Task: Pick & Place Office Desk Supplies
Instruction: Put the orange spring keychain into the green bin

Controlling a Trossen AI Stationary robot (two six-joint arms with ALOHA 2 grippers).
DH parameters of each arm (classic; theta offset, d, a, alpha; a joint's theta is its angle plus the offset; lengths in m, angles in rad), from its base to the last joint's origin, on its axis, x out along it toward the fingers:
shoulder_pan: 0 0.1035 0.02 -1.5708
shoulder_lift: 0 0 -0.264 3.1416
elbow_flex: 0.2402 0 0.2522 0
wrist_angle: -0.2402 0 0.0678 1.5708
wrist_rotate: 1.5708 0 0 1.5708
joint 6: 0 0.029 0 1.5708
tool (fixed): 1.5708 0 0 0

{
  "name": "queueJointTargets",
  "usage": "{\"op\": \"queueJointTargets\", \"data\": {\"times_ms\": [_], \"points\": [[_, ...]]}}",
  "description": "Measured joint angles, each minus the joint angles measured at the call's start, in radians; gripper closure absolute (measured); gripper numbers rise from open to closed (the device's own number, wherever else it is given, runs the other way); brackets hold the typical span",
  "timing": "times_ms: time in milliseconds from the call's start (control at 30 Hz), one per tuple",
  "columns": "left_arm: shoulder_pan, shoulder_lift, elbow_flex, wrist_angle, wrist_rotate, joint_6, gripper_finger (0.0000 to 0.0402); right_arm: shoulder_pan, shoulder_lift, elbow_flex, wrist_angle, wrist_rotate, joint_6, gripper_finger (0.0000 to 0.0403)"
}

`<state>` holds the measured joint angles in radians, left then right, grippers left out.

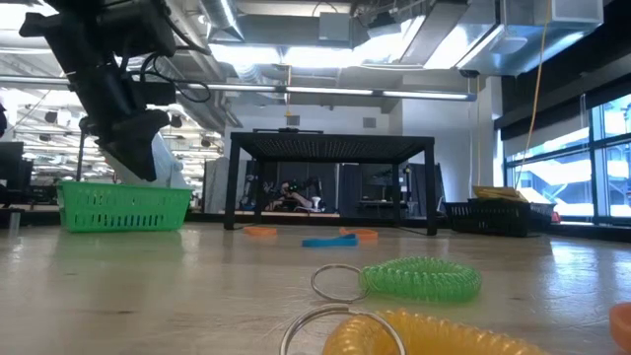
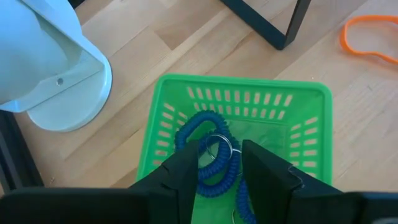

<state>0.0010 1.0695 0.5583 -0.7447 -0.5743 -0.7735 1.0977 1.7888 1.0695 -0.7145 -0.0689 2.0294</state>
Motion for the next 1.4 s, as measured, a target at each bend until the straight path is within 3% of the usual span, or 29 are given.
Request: {"op": "queueJointTargets", "data": {"times_ms": [500,700,1000,1233,1400], "points": [[0.0,-0.001,0.0,0.016,0.02,-0.001,0.0288,-0.001,0.066,0.005,0.004,0.008,-0.134,0.0213],[0.0,-0.001,0.0,0.027,0.023,-0.002,0.0288,0.0,0.067,0.003,-0.004,0.0,-0.13,0.026],[0.0,-0.015,0.0,0.092,0.023,0.001,0.0298,-0.002,0.068,0.003,0.005,-0.003,-0.107,0.0384],[0.0,-0.103,0.0,0.099,0.023,0.001,0.031,-0.002,0.061,0.073,0.003,0.008,-0.221,0.0383],[-0.008,-0.176,0.0,0.197,0.031,0.042,0.0315,-0.003,0.014,0.15,-0.044,0.135,-0.338,0.0386]]}}
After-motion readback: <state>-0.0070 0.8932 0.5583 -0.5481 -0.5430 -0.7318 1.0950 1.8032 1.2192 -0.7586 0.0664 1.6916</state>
